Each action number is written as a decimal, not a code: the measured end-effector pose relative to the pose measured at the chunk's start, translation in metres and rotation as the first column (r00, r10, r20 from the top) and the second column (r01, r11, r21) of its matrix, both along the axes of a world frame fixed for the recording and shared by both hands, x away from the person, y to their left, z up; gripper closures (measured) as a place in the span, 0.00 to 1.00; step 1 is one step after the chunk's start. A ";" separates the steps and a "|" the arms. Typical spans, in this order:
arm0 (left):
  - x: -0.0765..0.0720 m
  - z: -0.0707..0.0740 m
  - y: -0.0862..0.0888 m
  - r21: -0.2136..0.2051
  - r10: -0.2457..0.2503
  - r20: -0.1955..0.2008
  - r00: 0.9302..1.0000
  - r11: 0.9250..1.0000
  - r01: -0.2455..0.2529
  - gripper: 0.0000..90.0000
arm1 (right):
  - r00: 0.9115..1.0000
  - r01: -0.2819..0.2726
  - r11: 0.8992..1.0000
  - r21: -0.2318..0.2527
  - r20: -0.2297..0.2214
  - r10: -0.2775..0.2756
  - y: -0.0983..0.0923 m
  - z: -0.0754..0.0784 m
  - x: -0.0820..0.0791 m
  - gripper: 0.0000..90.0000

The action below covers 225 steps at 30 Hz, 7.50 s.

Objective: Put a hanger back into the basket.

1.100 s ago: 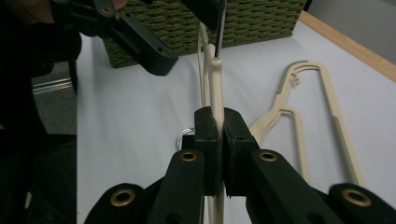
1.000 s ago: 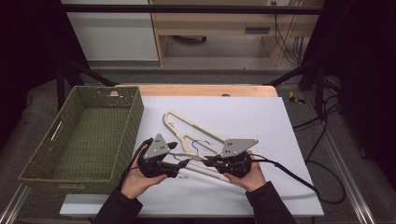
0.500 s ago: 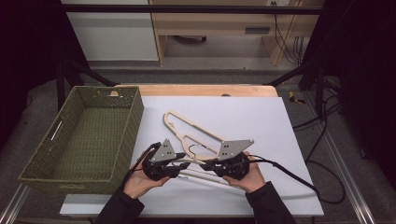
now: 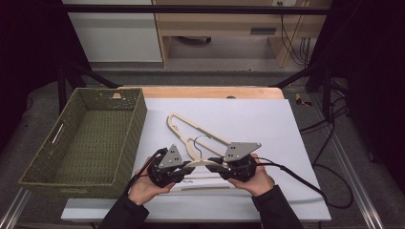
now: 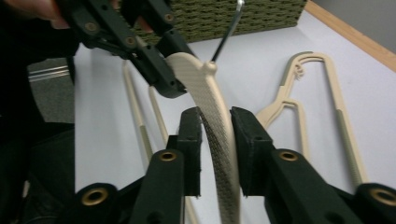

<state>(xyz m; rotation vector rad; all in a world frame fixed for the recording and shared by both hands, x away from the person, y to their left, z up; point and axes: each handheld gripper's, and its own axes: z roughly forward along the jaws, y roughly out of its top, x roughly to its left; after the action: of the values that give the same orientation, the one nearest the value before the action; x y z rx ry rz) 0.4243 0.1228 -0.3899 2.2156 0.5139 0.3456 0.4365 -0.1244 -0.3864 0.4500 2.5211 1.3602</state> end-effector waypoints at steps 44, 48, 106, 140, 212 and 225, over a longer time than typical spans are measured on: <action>-0.007 0.067 0.056 -0.192 0.215 0.027 0.976 0.960 -0.206 0.96 | 0.935 0.345 0.902 0.261 -0.010 -0.354 -0.073 0.014 -0.007 0.10; -0.005 0.076 0.064 -0.192 0.224 0.030 0.974 0.958 -0.214 0.96 | 0.923 0.372 0.884 0.282 -0.012 -0.384 -0.083 0.015 -0.010 0.08; 0.064 0.110 0.252 -0.150 0.487 0.039 0.872 0.866 -0.477 0.96 | 0.893 0.445 0.864 0.235 -0.045 -0.448 -0.101 -0.003 -0.010 0.02; 0.060 0.073 0.296 -0.145 0.511 -0.048 0.858 0.846 -0.512 0.96 | 0.891 0.451 0.866 0.215 -0.050 -0.452 -0.098 -0.006 -0.009 0.02; 0.088 0.012 0.313 0.020 0.773 -0.108 0.625 0.631 -0.776 0.48 | 0.899 0.437 0.876 0.205 -0.062 -0.434 -0.094 -0.009 -0.008 0.03; 0.046 0.052 0.256 -0.210 0.640 -0.038 0.768 0.746 -0.632 0.39 | 0.899 0.435 0.870 0.232 -0.056 -0.435 -0.096 -0.004 -0.011 0.02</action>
<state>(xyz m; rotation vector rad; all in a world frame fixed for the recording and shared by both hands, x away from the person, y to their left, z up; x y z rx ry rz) 0.4704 0.3790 -0.3383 1.7604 1.2385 0.6525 0.4257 -0.2205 -0.3909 0.9997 2.0776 1.4708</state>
